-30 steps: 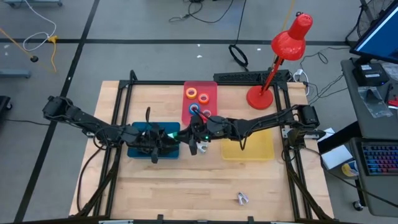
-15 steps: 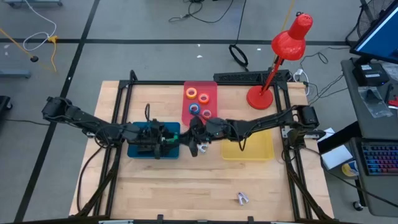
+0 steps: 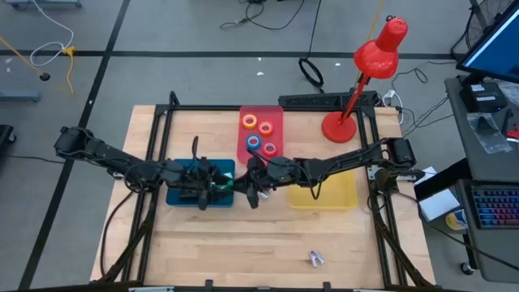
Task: Pick and place Stapler, Stapler remover, tape
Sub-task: Put the green stapler into the blue bin
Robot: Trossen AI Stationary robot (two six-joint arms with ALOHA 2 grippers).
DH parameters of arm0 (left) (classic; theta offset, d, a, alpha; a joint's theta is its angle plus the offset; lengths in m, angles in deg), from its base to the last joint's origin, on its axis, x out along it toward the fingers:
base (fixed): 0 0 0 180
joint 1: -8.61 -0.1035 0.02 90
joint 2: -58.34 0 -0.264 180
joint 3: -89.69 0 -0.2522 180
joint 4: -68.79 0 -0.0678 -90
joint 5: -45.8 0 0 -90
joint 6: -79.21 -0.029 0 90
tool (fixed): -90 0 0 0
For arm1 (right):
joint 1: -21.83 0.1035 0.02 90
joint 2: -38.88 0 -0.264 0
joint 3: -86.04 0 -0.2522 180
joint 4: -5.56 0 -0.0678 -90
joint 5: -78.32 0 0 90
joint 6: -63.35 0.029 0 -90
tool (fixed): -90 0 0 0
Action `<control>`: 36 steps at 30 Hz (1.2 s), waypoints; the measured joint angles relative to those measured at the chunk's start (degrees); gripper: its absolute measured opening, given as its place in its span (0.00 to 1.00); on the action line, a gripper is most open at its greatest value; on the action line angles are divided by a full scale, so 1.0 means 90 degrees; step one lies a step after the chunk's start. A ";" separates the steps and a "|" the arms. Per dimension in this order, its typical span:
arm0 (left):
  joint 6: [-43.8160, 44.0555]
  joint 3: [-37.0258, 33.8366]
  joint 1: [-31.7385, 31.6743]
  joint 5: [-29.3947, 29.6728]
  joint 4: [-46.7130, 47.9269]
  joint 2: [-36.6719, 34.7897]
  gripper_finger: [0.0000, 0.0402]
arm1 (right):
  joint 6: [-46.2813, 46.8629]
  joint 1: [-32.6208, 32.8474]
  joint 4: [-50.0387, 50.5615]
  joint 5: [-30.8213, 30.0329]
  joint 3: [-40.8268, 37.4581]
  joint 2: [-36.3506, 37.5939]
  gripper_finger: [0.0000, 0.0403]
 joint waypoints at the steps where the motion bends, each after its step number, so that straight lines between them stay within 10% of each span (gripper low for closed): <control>1: 0.0036 0.0000 0.0000 -0.0033 0.0059 0.0000 0.62 | -0.0003 0.0000 0.0000 -0.0025 0.0000 0.0000 0.13; 36: 0.0151 -0.0019 -0.0073 0.0160 0.0372 0.0010 0.62 | 0.0176 -0.0029 -0.0279 -0.0255 0.0010 0.0012 0.13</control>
